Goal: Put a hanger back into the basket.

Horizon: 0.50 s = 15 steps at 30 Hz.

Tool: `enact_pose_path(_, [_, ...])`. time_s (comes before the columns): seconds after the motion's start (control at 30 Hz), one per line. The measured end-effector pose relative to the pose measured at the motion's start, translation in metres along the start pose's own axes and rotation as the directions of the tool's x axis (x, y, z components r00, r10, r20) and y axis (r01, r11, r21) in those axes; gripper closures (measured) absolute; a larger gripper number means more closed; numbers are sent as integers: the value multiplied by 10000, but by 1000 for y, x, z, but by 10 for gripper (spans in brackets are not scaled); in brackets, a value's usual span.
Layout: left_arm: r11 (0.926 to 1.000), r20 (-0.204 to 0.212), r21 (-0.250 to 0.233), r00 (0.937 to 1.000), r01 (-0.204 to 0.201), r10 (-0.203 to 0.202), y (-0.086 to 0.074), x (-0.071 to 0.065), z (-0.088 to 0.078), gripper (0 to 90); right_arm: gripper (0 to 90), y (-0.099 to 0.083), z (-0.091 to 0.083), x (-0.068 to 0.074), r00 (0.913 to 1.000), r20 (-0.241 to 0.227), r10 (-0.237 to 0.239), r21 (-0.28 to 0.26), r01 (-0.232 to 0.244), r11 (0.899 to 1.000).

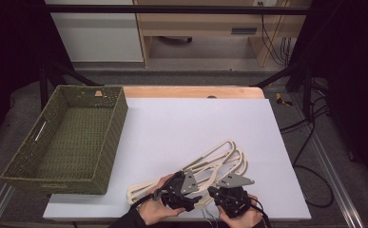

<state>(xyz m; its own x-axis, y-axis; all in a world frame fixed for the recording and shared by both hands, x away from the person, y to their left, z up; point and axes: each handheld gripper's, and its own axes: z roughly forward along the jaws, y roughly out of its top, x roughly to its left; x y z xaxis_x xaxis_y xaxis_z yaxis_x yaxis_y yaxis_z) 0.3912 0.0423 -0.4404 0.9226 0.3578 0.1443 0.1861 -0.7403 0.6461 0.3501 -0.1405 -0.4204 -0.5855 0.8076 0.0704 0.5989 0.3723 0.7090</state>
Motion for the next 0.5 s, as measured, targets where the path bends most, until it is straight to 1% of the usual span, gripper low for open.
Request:
enact_pose_path(0.03, [10000,51,16,10000,48,-49,0,-1,2,464,895,0,0,0,10000,36,1,-3,-1,10000])
enact_pose_path(0.07, [9999,-45,132,9999,-97,98,0,-1,3,502,894,0,-1,0,10000,7,-75,58,75,10000])
enact_pose_path(0.1, [9998,-102,133,9999,-130,132,0,-2,3,527,895,0,0,-1,9998,63,-203,-10,203,9998])
enact_pose_path(0.13, [9998,-155,142,9998,-146,148,1,-4,3,557,895,0,0,0,9998,61,-194,-2,194,9998])
enact_pose_path(0.17, [9992,-249,284,9993,-279,286,2,-4,2,582,895,1,0,0,9999,72,-146,-19,147,9999])
enact_pose_path(0.2, [9990,-296,340,9991,-277,287,2,-5,3,612,894,1,0,0,9998,75,-183,-1,183,9998])
enact_pose_path(0.23, [9993,-374,315,9991,-191,203,2,-6,3,648,894,2,0,2,10000,-66,27,-14,-27,10000])
enact_pose_path(0.27, [9993,-372,342,9991,-179,192,3,-7,3,680,894,2,-1,2,9999,60,-127,79,127,9999])
enact_pose_path(0.3, [9991,-375,365,9990,-238,252,3,-7,2,698,894,2,-1,2,9999,70,-156,55,155,9999])
enact_pose_path(0.33, [9987,-389,408,9988,-297,313,3,-8,2,703,893,3,-1,3,9999,90,-56,85,55,9999])
enact_pose_path(0.43, [9981,-467,380,9977,-476,493,4,-9,0,718,884,4,-3,3,10000,-9,-43,94,43,9999])
enact_pose_path(0.47, [9978,-527,396,9970,-539,559,4,-9,-1,723,864,4,-4,2,9997,-126,-190,-100,189,9998])
enact_pose_path(0.5, [9977,-535,390,9969,-560,581,4,-9,-2,726,834,6,-7,1,9995,-291,-125,-237,118,9997])
